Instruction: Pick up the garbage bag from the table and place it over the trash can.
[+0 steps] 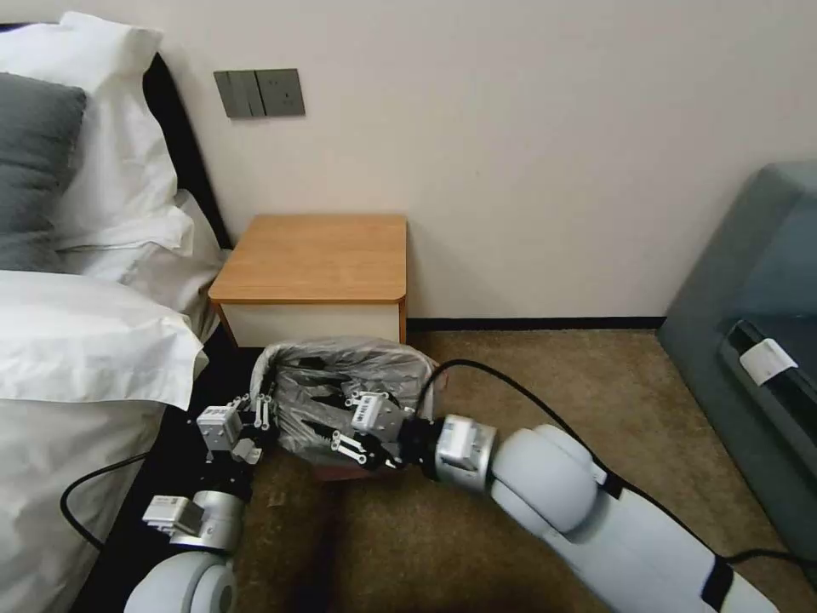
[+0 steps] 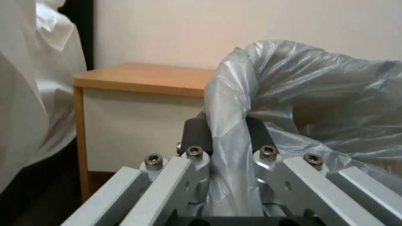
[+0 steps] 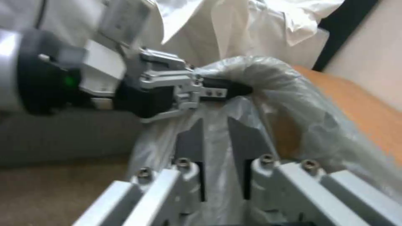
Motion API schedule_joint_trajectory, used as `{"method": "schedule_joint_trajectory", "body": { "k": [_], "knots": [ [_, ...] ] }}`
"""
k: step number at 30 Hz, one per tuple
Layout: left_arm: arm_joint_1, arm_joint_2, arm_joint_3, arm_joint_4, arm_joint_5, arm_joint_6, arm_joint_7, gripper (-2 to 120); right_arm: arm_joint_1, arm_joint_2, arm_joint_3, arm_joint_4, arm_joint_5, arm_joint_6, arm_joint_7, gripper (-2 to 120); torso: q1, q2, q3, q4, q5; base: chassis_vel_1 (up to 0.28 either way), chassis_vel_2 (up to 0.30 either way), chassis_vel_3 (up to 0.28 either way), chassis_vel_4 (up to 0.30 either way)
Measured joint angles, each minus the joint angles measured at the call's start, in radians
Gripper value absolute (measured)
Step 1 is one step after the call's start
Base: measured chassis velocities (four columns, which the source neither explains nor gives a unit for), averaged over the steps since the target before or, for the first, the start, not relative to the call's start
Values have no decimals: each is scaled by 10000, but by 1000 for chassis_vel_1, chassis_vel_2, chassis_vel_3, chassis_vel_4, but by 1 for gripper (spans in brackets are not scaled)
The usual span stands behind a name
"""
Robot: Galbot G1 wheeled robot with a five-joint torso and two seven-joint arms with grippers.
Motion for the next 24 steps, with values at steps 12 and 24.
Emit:
{"method": "schedule_joint_trajectory", "body": {
  "k": [12,24],
  "knots": [
    [208,-128,148,-360,303,-19,90,7,1127,561,-813,-1031,-484,-620,488,0,1,0,0,0,1,0,0,0,0],
    [258,-105,327,-754,-8,271,73,7,1389,738,-1006,-1665,-687,-1170,891,0,1,0,0,-1,2,0,0,0,0]
  ]
}}
